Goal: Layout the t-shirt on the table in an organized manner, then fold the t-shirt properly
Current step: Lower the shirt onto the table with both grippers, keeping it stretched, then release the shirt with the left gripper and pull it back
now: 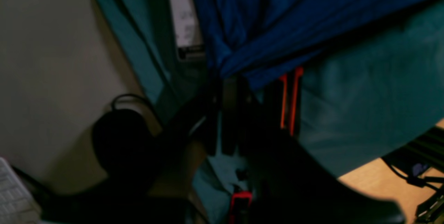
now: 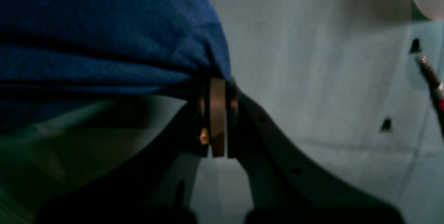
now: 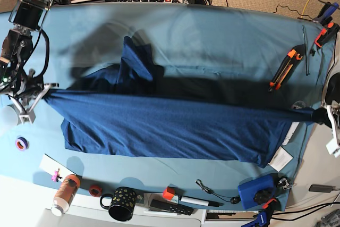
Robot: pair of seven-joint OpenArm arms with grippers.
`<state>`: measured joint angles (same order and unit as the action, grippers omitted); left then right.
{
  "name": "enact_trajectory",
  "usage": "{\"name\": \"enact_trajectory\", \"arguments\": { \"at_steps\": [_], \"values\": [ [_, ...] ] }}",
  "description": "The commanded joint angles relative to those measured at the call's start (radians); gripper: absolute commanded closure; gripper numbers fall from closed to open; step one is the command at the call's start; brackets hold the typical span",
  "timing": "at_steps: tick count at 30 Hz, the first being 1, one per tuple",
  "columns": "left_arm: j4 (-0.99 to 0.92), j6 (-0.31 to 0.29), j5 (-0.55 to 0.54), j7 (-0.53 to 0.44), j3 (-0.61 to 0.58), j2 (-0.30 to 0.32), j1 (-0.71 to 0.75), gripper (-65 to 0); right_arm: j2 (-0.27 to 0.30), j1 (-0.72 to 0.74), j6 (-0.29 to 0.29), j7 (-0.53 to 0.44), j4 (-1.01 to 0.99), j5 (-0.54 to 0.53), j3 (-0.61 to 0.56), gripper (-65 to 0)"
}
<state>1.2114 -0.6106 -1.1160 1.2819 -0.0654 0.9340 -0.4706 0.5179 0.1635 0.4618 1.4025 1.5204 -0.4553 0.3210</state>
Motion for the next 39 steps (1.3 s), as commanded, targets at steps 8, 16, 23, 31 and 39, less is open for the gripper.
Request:
{"name": "enact_trajectory", "arguments": {
  "at_steps": [8,16,23,31,39],
  "values": [
    [0.01,0.008,0.077,0.05,0.014,0.036,-0.004,0.0,0.031,-0.047,-0.008,-0.006,0.016,0.029,0.008,0.0],
    [0.01,0.008,0.159,0.053,0.014,0.036,0.077,0.0,0.031,-0.053,-0.008,-0.006,0.016,0.03,0.008,0.0],
    [0.01,0.013,0.15,0.026,0.014,0.035,0.151,0.0,0.032,-0.056,-0.008,-0.006,0.016,0.071,0.008,0.0],
    [0.01,0.016,0.003,0.028,0.014,0.035,0.152,0.0,0.071,-0.115,-0.009,-0.006,0.016,0.093,0.009,0.0],
    [0.01,0.016,-0.143,0.056,0.014,0.035,0.152,0.0,0.123,-0.136,-0.009,-0.006,0.016,0.108,0.057,0.0]
  ]
}}
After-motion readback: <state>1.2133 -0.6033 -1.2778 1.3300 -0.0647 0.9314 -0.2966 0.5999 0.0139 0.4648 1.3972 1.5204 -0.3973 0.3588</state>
